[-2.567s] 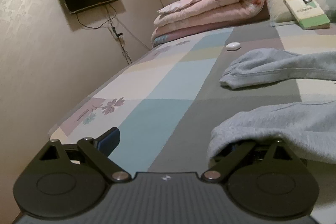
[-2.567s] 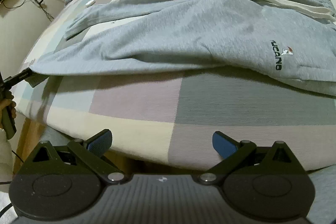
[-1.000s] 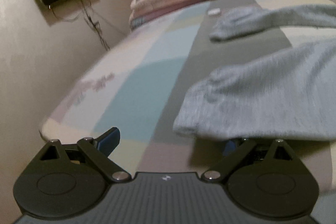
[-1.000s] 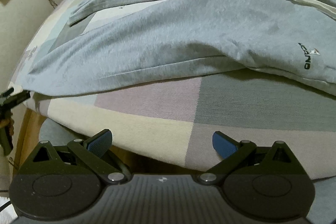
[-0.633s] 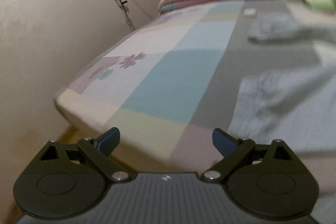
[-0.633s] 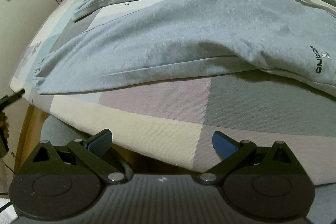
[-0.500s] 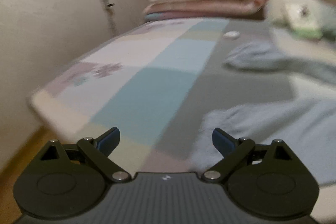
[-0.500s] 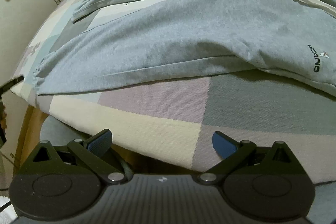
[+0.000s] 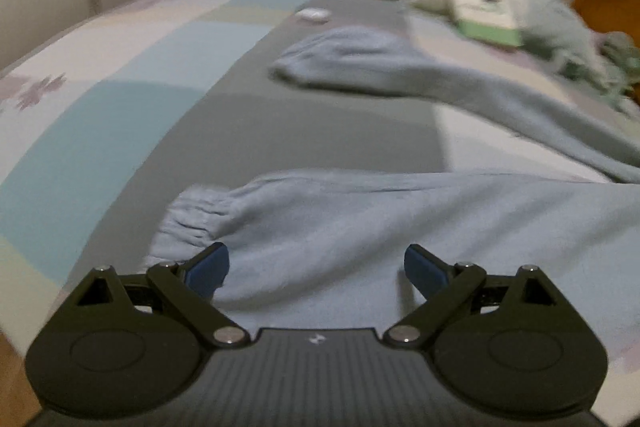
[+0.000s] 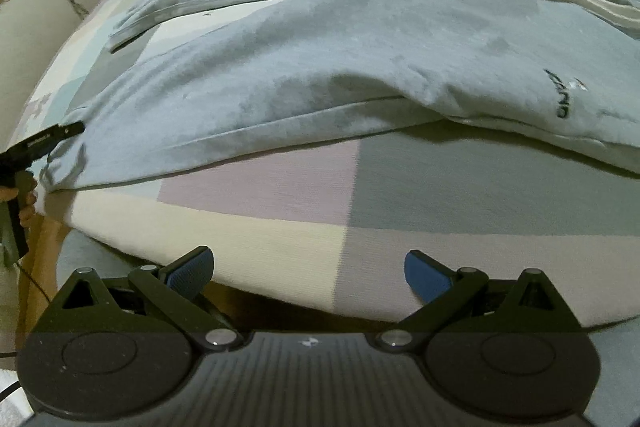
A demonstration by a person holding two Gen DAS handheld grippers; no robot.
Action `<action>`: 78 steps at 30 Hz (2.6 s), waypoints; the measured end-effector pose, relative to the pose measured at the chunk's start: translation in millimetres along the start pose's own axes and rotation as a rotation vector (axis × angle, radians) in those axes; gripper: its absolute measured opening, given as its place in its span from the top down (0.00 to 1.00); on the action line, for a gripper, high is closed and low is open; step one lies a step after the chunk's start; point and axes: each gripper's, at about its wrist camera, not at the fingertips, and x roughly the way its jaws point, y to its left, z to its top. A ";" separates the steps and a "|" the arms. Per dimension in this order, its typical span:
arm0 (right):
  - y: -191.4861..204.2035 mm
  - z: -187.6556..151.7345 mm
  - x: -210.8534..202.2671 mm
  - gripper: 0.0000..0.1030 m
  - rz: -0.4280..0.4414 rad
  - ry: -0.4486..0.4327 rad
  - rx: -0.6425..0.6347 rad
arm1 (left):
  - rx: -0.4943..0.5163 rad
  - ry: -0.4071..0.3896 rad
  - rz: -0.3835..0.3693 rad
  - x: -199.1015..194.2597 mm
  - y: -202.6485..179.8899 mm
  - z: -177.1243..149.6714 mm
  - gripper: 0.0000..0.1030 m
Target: Fold clothes
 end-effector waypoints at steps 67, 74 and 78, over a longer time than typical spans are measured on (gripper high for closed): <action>-131.2 67.9 -23.0 0.00 0.102 -0.210 0.060 | 0.578 -0.020 -0.434 -16.6 -363.1 -19.8 0.05; -137.7 97.2 -3.6 0.00 0.094 -0.193 0.050 | 0.603 -0.015 -0.411 7.9 -373.3 -13.9 0.05; -148.3 108.8 11.3 0.00 0.114 -0.174 0.081 | 0.604 0.012 -0.402 19.1 -375.1 -17.4 0.05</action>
